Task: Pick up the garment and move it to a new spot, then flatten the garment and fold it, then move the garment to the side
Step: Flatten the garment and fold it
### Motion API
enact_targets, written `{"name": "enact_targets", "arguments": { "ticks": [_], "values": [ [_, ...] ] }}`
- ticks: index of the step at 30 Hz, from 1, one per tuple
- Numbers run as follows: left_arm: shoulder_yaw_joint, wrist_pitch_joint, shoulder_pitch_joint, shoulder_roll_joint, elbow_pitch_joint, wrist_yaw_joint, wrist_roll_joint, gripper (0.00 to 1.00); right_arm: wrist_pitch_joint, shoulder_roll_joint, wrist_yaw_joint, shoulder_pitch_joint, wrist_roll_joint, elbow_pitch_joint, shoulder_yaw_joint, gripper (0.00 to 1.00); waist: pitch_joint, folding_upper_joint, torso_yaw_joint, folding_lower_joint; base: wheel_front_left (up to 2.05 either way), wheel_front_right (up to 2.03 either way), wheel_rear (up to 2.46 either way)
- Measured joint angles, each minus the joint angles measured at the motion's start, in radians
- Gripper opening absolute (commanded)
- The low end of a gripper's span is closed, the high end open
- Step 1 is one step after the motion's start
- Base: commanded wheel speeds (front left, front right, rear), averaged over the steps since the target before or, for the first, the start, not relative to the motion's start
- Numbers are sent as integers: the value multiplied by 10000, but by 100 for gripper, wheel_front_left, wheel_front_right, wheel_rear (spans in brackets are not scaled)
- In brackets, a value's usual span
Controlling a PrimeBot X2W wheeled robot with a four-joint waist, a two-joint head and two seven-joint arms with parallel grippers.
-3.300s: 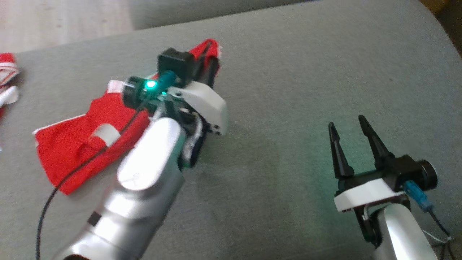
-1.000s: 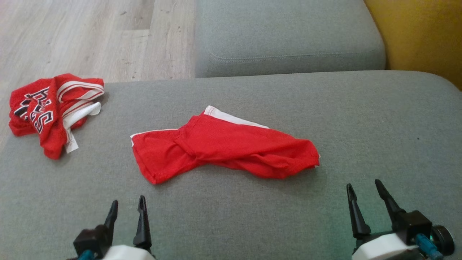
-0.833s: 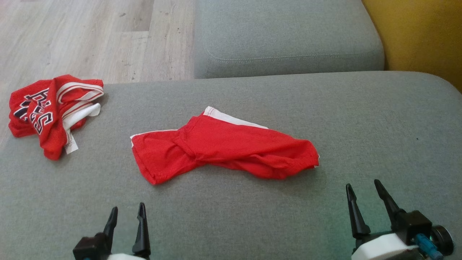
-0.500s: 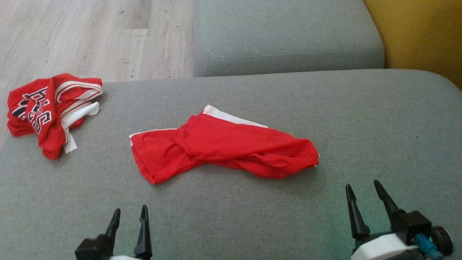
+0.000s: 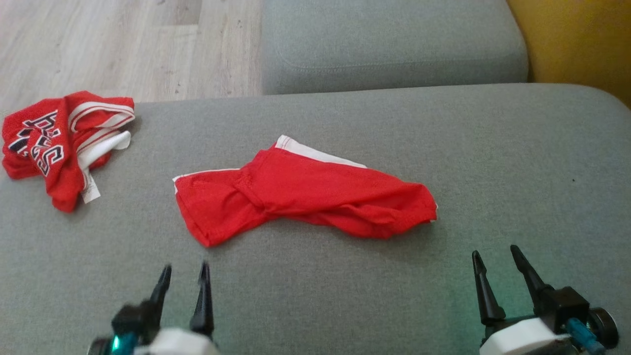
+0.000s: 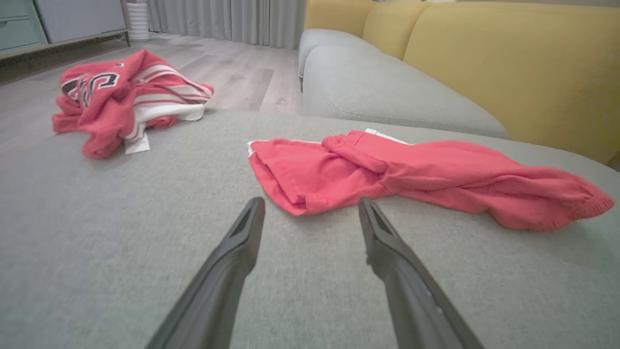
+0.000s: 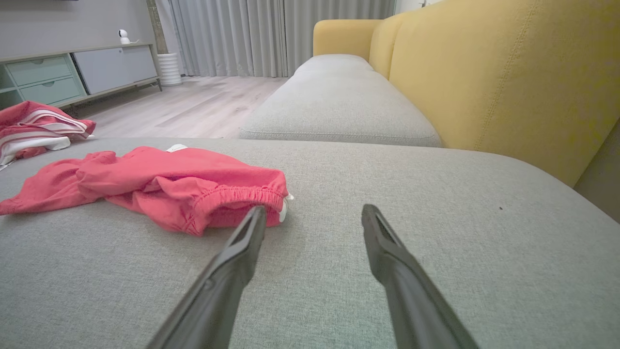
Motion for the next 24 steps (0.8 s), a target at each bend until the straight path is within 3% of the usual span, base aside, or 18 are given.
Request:
{"name": "enact_targets", "arguments": {
  "ticks": [5, 9, 19, 24],
  "values": [
    [-322, 704, -1535, -58, -48, -19, 359, 100, 86, 0, 2, -65, -17, -117, 6, 100, 312, 0, -60, 0, 0, 0, 0],
    [-629, 1662, -3284, -412, 384, -201, 545, 100, 102, 0, 2, -589, -211, -303, 29, 100, 812, 0, -128, 0, 0, 0, 0],
    [-1001, 4111, -7340, -1528, 3241, -470, 777, 100, 186, -6, 0, -2134, -401, -571, 401, 100, 2540, -1, -694, 3, 0, 0, 0],
    [-1055, 5058, -8369, -1607, 4644, -771, 775, 100, 173, -8, 2, -2509, -454, -562, 405, 100, 3359, -1, -1062, 2, 0, 0, 0]
  ]
}}
